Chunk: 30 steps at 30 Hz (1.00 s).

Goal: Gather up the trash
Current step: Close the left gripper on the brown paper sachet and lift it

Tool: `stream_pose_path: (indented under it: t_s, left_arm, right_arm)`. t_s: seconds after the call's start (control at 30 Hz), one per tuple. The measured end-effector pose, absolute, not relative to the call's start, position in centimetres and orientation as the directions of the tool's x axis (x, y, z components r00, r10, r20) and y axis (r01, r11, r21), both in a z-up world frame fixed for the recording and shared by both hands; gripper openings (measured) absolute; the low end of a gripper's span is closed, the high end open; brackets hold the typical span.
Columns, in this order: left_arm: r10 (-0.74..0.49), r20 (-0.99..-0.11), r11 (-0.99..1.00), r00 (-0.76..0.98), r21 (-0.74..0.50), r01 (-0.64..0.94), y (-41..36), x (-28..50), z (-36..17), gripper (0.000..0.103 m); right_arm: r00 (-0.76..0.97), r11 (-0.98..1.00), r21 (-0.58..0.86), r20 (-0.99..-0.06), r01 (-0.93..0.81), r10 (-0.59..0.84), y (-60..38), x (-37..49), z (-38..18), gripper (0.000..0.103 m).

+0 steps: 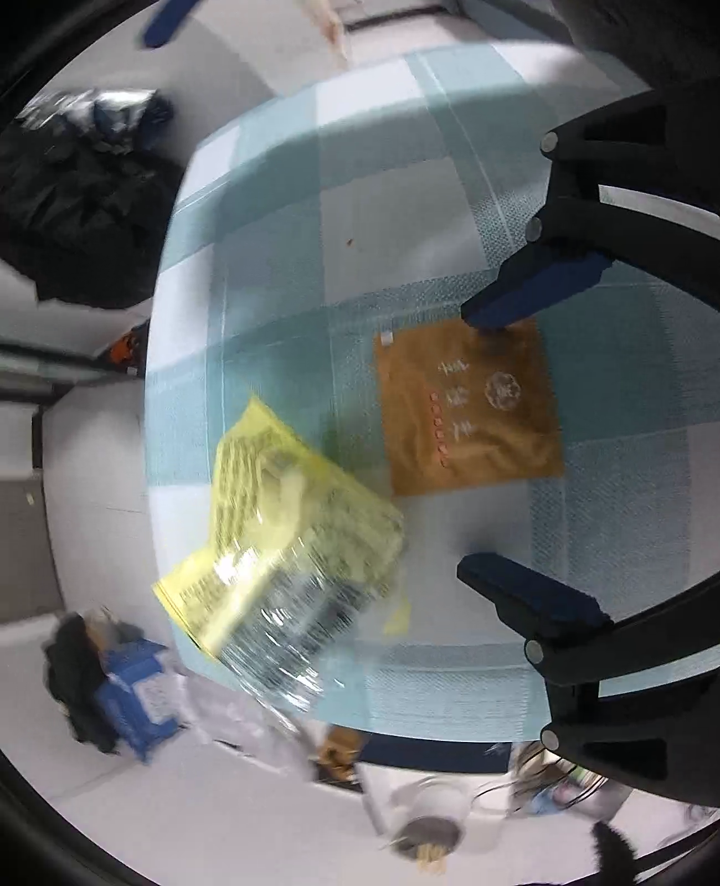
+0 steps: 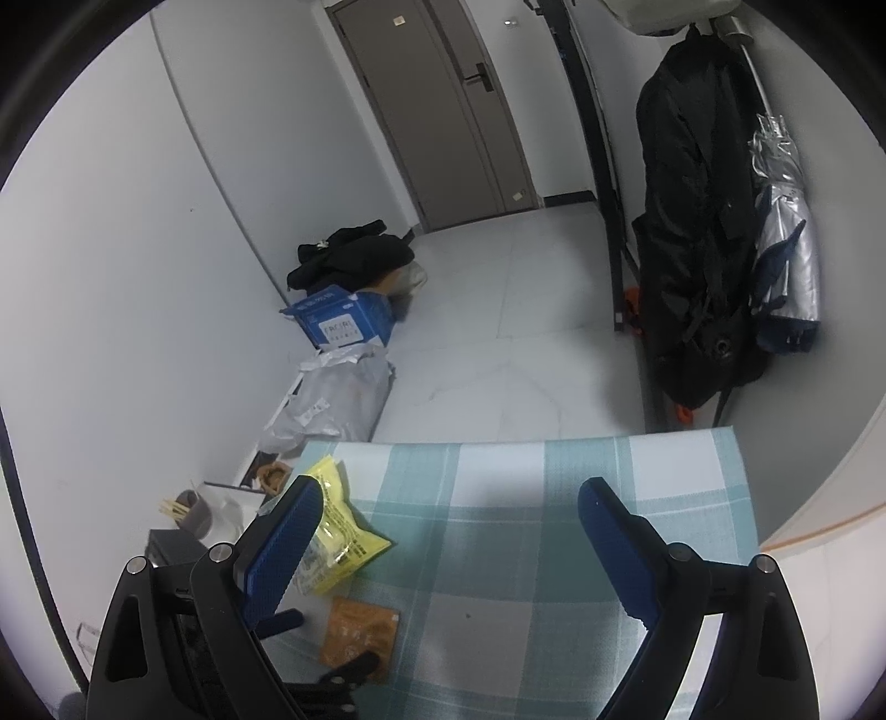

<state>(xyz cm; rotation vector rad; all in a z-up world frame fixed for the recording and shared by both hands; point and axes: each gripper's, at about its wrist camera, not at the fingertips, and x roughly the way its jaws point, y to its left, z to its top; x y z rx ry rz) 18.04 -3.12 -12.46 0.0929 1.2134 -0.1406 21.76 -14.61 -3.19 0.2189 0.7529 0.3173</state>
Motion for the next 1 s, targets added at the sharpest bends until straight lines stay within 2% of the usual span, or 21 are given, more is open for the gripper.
stream_pose_path:
  t_s: [0.17,0.27,0.33,0.47,0.6,0.8,1.0]
  left_arm:
    - [-0.073,-0.939,0.981,0.336,-0.006,0.196,-4.3,18.6,-12.4,0.081]
    - [-0.078,-0.944,0.981,0.322,-0.015,0.195,-4.4,18.9,-12.4,0.078]
    - [-0.084,-0.943,0.979,0.323,-0.018,0.201,-4.5,18.9,-12.2,0.067]
    - [-0.091,-0.94,0.977,0.33,-0.019,0.214,-4.1,18.3,-12.2,0.056]
    - [-0.105,-0.939,0.977,0.327,-0.036,0.211,-3.7,18.1,-12.0,0.032]
    - [-0.119,-0.939,0.979,0.324,-0.057,0.195,-3.6,18.0,-11.9,0.027]
    - [-0.204,-0.928,0.976,0.311,-0.169,0.138,-2.4,17.9,-11.5,0.018]
  right_arm:
    - [0.686,0.927,0.322,-0.631,-0.194,0.363,-15.3,21.6,-3.0,0.094]
    - [0.685,0.926,0.329,-0.631,-0.188,0.363,-15.7,21.5,-2.9,0.094]
    - [0.686,0.925,0.331,-0.631,-0.186,0.363,-16.0,21.4,-2.9,0.094]
    - [0.687,0.925,0.337,-0.63,-0.177,0.361,-16.7,21.2,-2.7,0.094]
    - [0.693,0.925,0.339,-0.626,-0.172,0.358,-17.0,20.9,-2.5,0.094]
    - [0.695,0.925,0.338,-0.623,-0.174,0.358,-17.0,20.8,-2.4,0.094]
    - [0.692,0.928,0.326,-0.628,-0.181,0.355,-16.5,21.0,-2.6,0.094]
